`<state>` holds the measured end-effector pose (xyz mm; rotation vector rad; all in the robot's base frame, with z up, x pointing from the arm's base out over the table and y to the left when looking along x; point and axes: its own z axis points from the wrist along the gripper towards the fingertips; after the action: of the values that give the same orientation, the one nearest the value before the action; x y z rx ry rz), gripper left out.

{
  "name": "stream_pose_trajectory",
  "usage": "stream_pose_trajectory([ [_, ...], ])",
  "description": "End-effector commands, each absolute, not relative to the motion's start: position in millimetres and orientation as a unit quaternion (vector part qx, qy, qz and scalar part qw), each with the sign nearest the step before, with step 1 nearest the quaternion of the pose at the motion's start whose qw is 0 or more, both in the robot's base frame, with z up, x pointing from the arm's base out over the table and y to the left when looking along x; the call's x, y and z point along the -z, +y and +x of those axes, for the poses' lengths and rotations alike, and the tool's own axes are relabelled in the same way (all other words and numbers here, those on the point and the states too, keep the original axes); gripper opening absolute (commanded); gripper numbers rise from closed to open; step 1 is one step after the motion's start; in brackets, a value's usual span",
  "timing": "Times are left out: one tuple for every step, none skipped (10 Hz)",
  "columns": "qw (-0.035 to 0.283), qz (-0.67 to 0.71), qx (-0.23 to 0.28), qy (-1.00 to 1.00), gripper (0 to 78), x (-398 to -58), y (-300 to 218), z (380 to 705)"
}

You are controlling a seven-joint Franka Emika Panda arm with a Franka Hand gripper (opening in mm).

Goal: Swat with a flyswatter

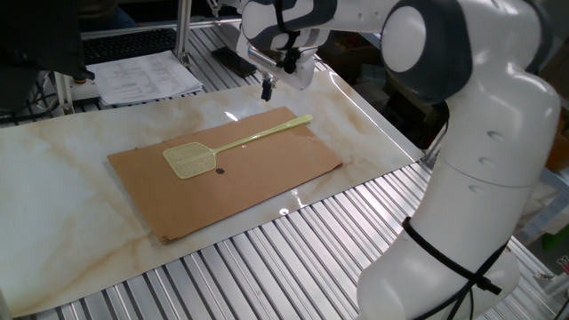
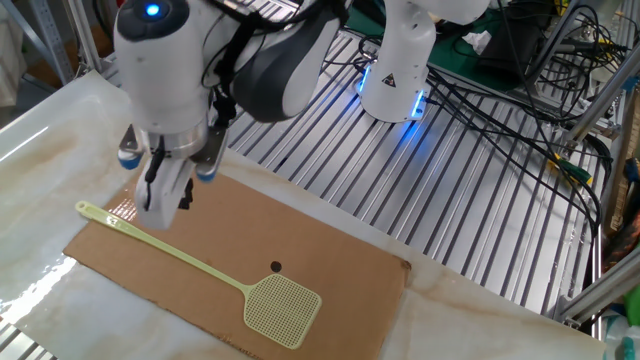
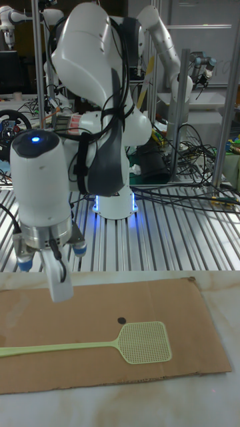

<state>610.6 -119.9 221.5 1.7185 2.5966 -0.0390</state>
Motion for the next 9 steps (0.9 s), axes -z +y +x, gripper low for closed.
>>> stream_pose_trajectory([
  [0.026,0.579,0.009,0.815,0.0,-203,-135,623],
  [0.026,0.580,0.009,0.814,0.0,-202,-136,623],
  [0.025,0.588,0.008,0.808,0.0,-197,-140,625],
  [0.024,0.591,0.007,0.806,0.0,-195,-142,626],
  [0.024,0.594,0.006,0.804,0.0,-192,-144,627],
  [0.024,0.598,0.006,0.801,0.0,-187,-145,629],
  [0.025,0.604,0.006,0.797,0.0,-181,-145,631],
  [0.026,0.610,0.006,0.792,0.0,-174,-144,633],
  [0.029,0.613,0.007,0.790,0.0,-169,-144,634],
])
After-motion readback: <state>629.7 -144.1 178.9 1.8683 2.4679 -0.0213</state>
